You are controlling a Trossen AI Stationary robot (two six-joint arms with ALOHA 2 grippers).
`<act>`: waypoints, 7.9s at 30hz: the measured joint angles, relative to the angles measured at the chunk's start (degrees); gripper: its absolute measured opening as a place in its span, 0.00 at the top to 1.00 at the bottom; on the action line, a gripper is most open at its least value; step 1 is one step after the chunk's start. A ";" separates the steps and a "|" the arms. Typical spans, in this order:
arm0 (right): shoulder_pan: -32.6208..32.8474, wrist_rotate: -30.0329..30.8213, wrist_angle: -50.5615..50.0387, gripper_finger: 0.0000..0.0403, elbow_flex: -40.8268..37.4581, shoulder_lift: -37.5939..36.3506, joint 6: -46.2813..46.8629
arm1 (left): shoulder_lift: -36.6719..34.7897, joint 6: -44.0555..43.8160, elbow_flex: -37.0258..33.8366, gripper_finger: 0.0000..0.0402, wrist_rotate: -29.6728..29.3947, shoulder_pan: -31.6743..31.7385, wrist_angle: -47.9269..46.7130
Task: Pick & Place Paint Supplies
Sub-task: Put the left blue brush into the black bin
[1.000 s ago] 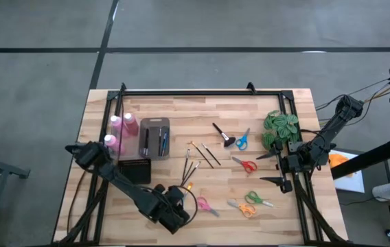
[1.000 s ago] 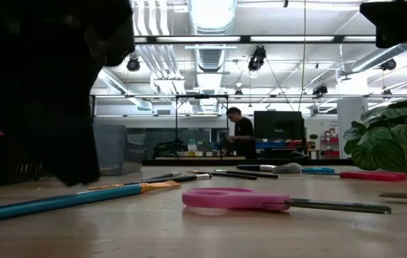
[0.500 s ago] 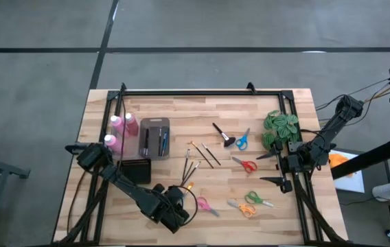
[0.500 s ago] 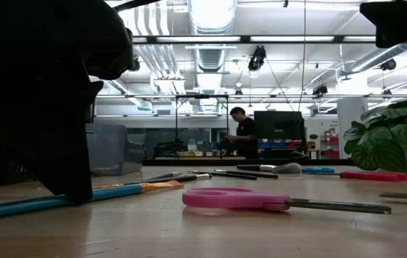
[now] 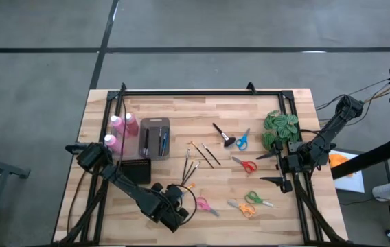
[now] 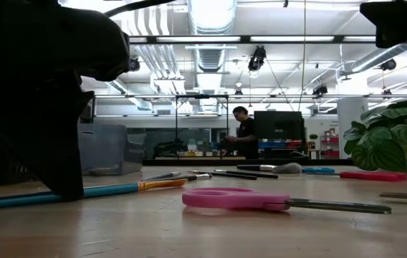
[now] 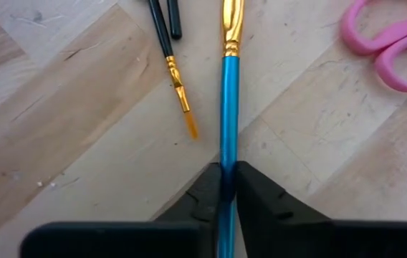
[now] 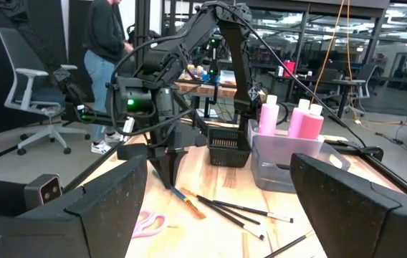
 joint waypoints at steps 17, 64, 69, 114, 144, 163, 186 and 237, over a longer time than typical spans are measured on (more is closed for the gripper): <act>-0.01 -0.01 0.00 0.15 0.00 0.00 0.01 | -0.01 -0.04 -0.04 0.99 0.02 0.00 0.11; 0.00 -0.01 -0.02 0.15 0.00 0.00 0.00 | -2.13 -2.48 0.79 0.99 12.38 -1.02 -11.09; -0.01 0.00 -0.01 0.15 0.00 0.00 -0.01 | -2.31 -8.42 0.69 0.99 14.56 -1.77 -14.77; 0.00 0.00 -0.02 0.15 -0.01 0.00 -0.08 | -3.83 -20.63 0.33 0.76 15.04 1.67 -17.37; -0.01 -0.01 0.00 0.15 0.00 0.00 -0.08 | -6.88 -11.91 -4.47 0.76 11.86 9.33 -14.81; 0.01 -0.01 0.00 0.15 0.00 -0.02 -0.01 | -6.85 -10.91 -5.49 0.76 13.33 9.55 -12.60; 0.00 0.00 -0.01 0.15 -0.01 0.00 -0.10 | -7.27 -10.20 -9.66 0.78 13.95 9.70 -6.11; 0.02 -0.01 0.01 0.15 -0.02 0.00 -0.10 | -13.49 -9.05 -8.35 0.94 11.98 9.73 -6.68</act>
